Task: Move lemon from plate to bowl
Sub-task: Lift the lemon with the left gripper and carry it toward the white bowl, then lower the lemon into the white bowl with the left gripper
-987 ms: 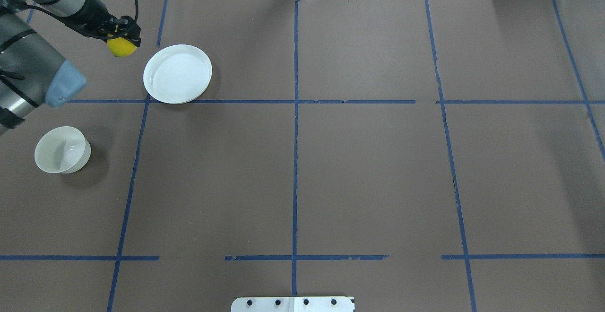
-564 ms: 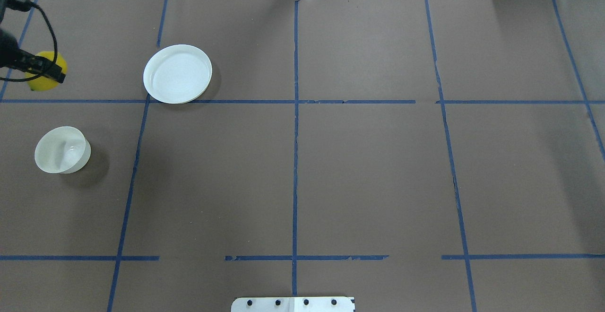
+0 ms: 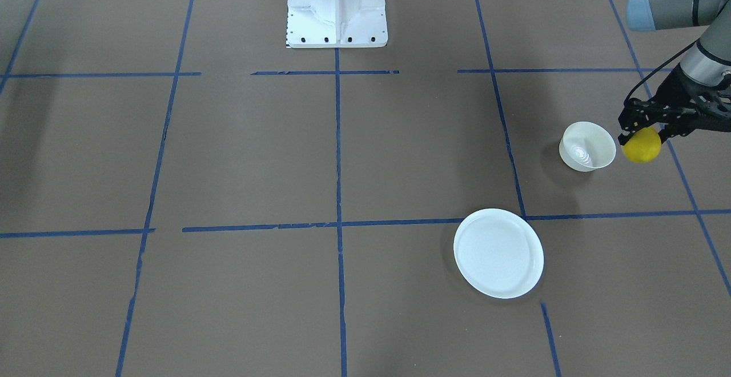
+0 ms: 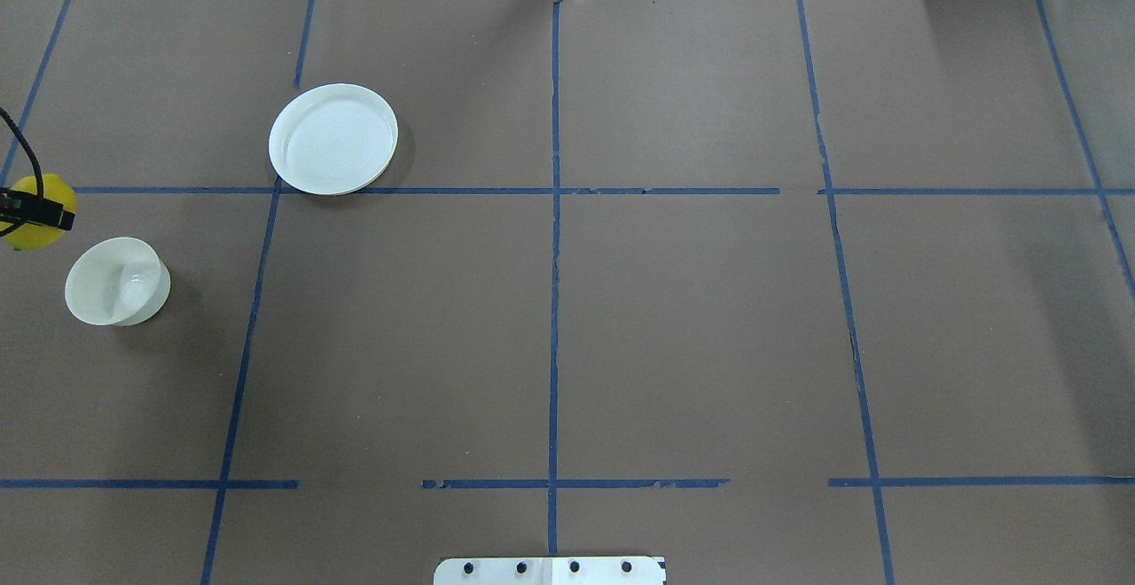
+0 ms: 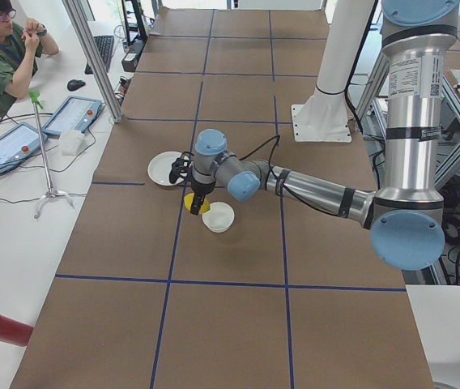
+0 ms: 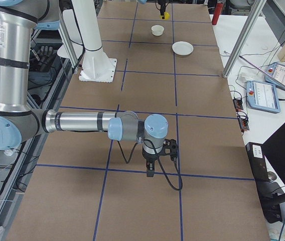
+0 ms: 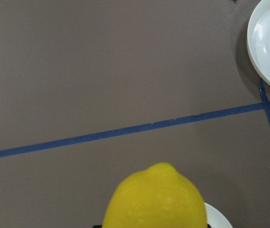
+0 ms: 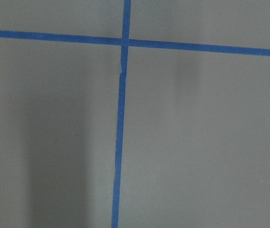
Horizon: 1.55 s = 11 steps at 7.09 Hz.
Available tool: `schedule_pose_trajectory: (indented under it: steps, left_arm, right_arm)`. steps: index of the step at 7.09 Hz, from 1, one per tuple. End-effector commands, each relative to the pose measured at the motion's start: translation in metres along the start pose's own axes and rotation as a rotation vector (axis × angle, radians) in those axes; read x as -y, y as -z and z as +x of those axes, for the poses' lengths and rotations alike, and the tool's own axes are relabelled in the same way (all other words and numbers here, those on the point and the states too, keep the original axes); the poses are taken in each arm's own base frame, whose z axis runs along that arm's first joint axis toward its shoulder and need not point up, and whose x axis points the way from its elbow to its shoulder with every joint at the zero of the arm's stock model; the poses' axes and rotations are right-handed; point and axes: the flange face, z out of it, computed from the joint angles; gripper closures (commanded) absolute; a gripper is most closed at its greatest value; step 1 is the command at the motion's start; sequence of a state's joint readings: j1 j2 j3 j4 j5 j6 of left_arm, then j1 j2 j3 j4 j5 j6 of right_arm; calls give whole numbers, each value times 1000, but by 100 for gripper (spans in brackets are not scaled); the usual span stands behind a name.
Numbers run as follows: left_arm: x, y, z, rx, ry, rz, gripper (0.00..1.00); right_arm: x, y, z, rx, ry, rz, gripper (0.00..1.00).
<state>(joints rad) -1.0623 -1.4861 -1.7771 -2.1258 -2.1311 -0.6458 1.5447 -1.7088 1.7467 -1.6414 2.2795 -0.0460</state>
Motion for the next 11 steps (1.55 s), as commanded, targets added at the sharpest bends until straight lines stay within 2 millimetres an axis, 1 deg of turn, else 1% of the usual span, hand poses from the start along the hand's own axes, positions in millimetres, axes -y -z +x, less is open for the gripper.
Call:
schedule_pose_trajectory:
  steps: [1,2,3,4,5,6,7,9,10,11]
  left_arm:
    - [-24,-36,16,-5,13,-60,94]
    - [-27,-40,20,-7,22,-71,94]
    - [-28,-43,30,-19,25,-79,94]
    - [-28,-44,33,-22,21,-81,93]
    - [-26,-45,35,-25,20,-82,87]
    - [-26,-45,35,-24,16,-81,26]
    - [-26,-45,35,-23,14,-80,0]
    - [-25,-38,41,-39,8,-73,0]
    - [-27,-32,37,-36,5,-68,0]
    - [-29,-27,29,-27,8,-66,0]
  right_arm:
    - [0,0,0,0,0,0,0]
    - [0,0,0,0,0,0,0]
    - [0,0,0,0,0,0,0]
    - [0,0,0,0,0,0,0]
    - [0,0,0,0,0,0,0]
    - [0,0,0,0,0,0,0]
    - [0,0,0,0,0,0,0]
    - [0,0,0,0,0,0,0]
    - [0,0,0,0,0,0,0]
    - [0,0,0,0,0,0,0]
